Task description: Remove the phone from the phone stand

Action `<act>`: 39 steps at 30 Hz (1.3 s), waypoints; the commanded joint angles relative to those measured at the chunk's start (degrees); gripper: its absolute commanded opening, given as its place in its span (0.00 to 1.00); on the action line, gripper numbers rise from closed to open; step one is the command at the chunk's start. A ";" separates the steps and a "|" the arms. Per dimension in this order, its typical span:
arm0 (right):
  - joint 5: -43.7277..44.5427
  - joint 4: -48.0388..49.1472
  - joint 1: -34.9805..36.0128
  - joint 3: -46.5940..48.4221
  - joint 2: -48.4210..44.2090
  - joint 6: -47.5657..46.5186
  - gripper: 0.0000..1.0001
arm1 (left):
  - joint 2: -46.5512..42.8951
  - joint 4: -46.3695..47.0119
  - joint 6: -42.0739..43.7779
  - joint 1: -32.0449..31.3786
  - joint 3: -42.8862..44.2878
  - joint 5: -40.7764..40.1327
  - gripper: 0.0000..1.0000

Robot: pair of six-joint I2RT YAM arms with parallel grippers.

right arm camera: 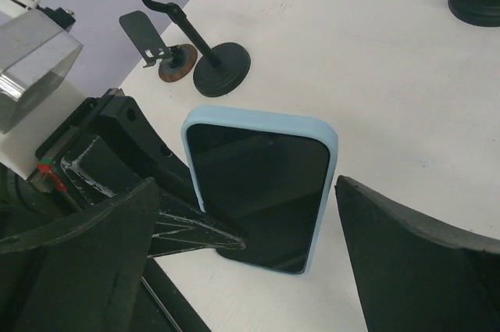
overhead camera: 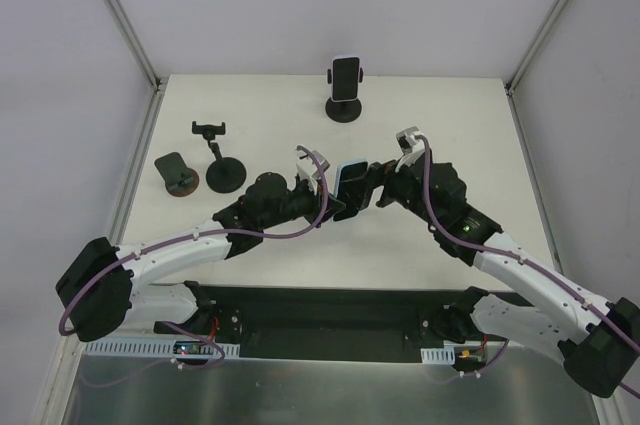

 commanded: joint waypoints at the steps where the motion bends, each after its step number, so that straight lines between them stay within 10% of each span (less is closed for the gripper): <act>1: 3.15 4.76 1.81 0.76 1.49 -2.82 0.96 | -1.27 8.01 -3.98 0.71 0.93 4.59 0.00; 20: 17.03 -4.11 9.99 6.73 7.03 -5.98 0.99 | -0.40 6.88 -4.60 1.42 1.46 4.59 0.00; 28: 21.34 -9.99 11.31 10.25 8.97 -6.25 0.70 | -0.66 4.77 -3.81 1.42 2.16 2.92 0.01; 34: 23.54 -14.48 10.70 12.62 8.97 -7.56 0.31 | -1.53 3.27 -2.67 1.42 2.60 1.61 0.32; 39: 19.60 -21.95 6.31 17.97 11.08 -8.36 0.24 | -3.81 0.11 -0.21 1.68 3.39 -2.25 0.58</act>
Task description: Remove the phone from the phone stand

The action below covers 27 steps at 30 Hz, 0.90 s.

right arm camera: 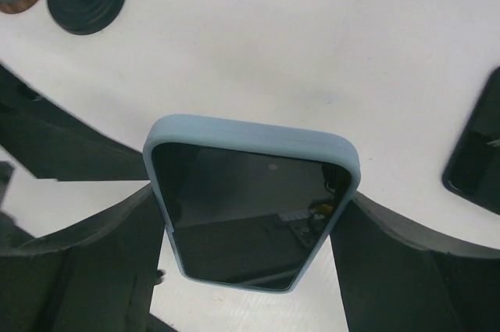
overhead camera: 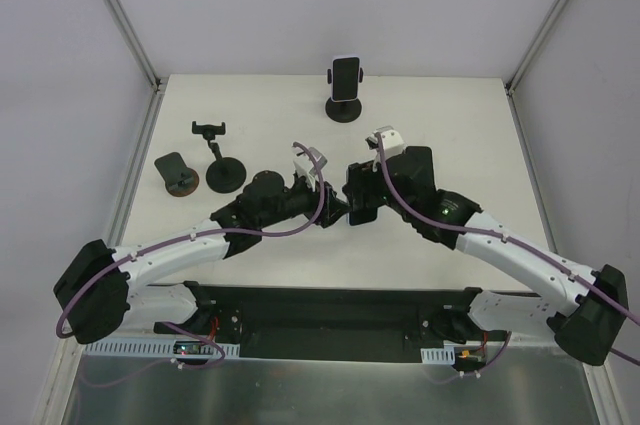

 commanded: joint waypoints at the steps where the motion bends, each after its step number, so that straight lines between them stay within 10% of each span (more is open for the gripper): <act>1: -2.81 -6.52 -5.93 8.23 1.37 -3.26 0.24 | -3.78 -0.77 3.33 1.28 2.95 -4.14 0.60; 12: -19.61 -27.72 -30.62 27.13 20.44 -5.65 0.24 | -7.91 -7.18 11.33 12.70 5.24 -16.27 0.89; 27: -21.47 -30.18 -54.11 33.72 37.93 -12.76 0.28 | -9.50 -8.42 13.01 20.71 5.94 -17.33 0.92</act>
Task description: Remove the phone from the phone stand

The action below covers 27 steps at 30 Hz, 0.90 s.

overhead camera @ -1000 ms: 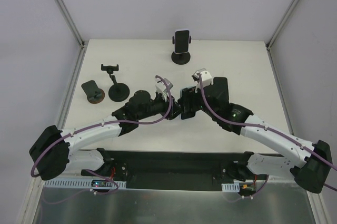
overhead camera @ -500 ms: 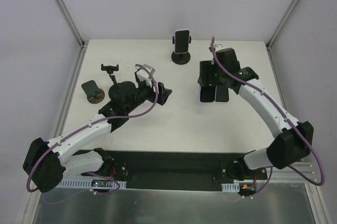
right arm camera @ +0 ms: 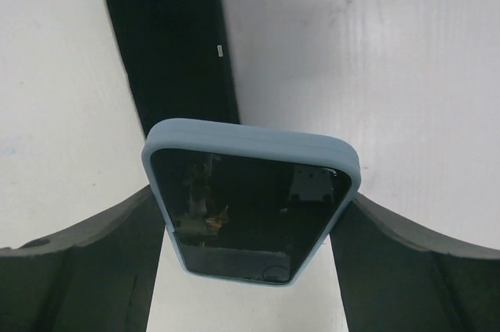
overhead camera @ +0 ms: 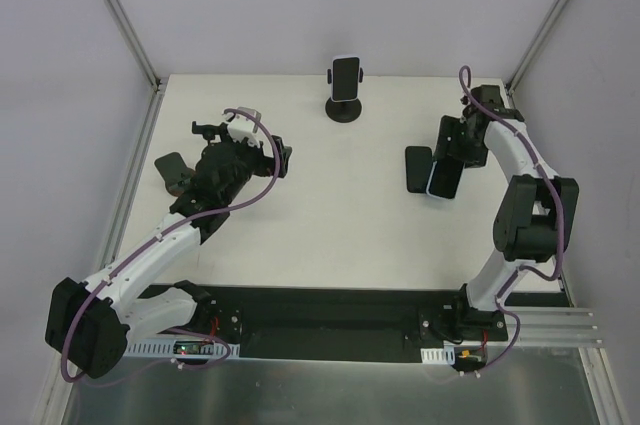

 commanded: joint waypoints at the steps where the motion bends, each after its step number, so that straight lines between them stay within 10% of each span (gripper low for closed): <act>1: 0.20 -2.64 -2.91 7.30 2.51 -6.23 0.28 | -0.58 0.81 1.36 0.14 2.32 0.03 0.92; 27: -0.31 -5.11 -3.88 19.35 23.26 -18.19 0.53 | 1.18 0.02 1.18 0.23 3.02 1.52 0.89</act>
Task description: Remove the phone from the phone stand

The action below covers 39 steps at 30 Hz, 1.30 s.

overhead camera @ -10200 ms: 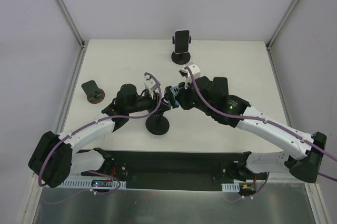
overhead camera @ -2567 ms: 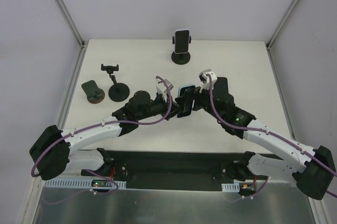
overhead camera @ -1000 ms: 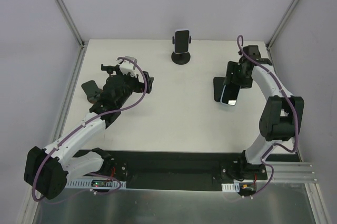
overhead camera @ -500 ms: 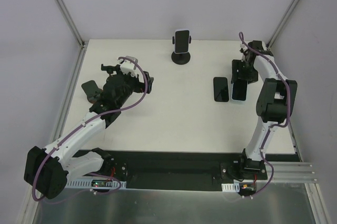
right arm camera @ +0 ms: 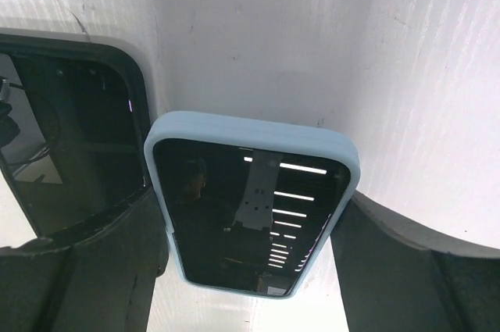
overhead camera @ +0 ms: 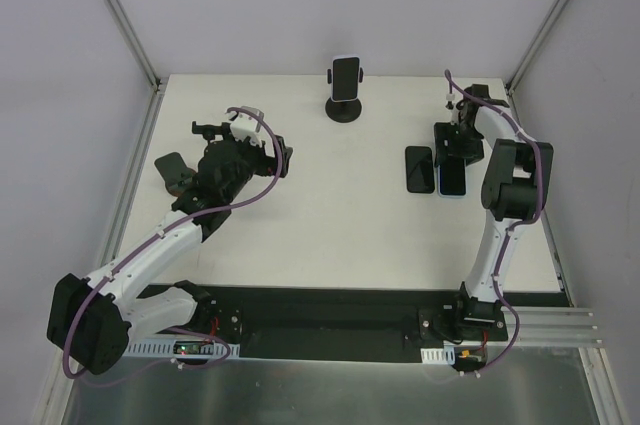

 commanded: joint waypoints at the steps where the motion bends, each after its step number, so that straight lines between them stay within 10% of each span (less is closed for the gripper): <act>1: -1.30 -1.51 -0.16 3.44 0.44 -1.73 0.54 | 0.20 0.76 0.55 0.23 2.34 0.97 0.89; 39: -0.86 -0.72 -0.16 7.93 5.01 -2.35 0.76 | 0.20 0.93 0.81 0.23 2.25 1.32 0.89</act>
